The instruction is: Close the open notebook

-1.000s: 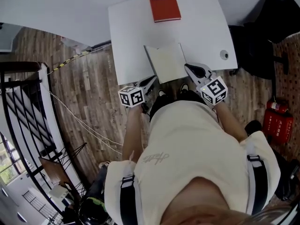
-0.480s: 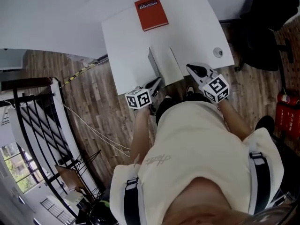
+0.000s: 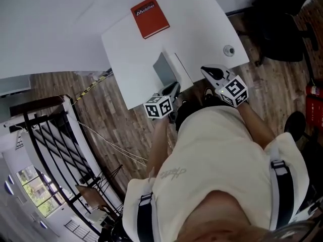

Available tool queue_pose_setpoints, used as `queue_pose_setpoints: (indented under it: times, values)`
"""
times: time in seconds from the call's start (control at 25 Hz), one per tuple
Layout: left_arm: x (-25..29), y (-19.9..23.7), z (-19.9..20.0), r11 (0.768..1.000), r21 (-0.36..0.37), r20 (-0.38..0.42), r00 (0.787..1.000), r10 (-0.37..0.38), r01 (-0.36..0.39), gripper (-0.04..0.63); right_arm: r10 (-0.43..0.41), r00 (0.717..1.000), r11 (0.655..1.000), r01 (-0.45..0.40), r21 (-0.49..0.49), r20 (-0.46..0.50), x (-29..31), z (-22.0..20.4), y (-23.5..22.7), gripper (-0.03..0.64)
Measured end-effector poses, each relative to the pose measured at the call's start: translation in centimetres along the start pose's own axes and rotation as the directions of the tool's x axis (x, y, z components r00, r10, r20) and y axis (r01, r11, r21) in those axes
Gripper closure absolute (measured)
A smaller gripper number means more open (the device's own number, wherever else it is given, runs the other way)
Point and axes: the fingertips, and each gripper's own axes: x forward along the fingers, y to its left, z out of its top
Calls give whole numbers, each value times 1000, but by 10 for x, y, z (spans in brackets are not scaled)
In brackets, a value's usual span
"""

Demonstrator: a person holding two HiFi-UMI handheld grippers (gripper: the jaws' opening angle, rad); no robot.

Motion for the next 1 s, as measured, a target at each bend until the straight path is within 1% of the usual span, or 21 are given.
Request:
queue_pose_setpoints:
  times: [0.24,0.4,0.6,0.72,0.84,0.92,1.0]
  values:
    - [17,-28,12,997,-27,24,997,-67,68,544,0,1000,1000,0,20,0,-6,-7,-13,609]
    - [22,-33,18,998,4,11,998,-58,58,518,-3,1000,1000,2,29,17,-6,-3,-17,609]
    - [23,-26,22,999,14,1,999,-40,40,517,-3,1000,999,3,38,20,-4,-5,-22,609]
    - [19,-19,22,1000,28,8,1000,-13,13,517,-5,1000,999,5,39,16,-2,-6,-25,609]
    - [12,-18,28,999,36,40,999,4,-6,517,-1,1000,1000,1,31,6,-2,-6,-25,609]
    - [2,-18,39,999,34,87,996,8,-11,517,12,1000,1000,-12,28,8,-2,-3,-20,609]
    - [-7,-18,51,998,52,131,991,22,-29,518,29,999,999,-30,23,14,0,0,-16,609]
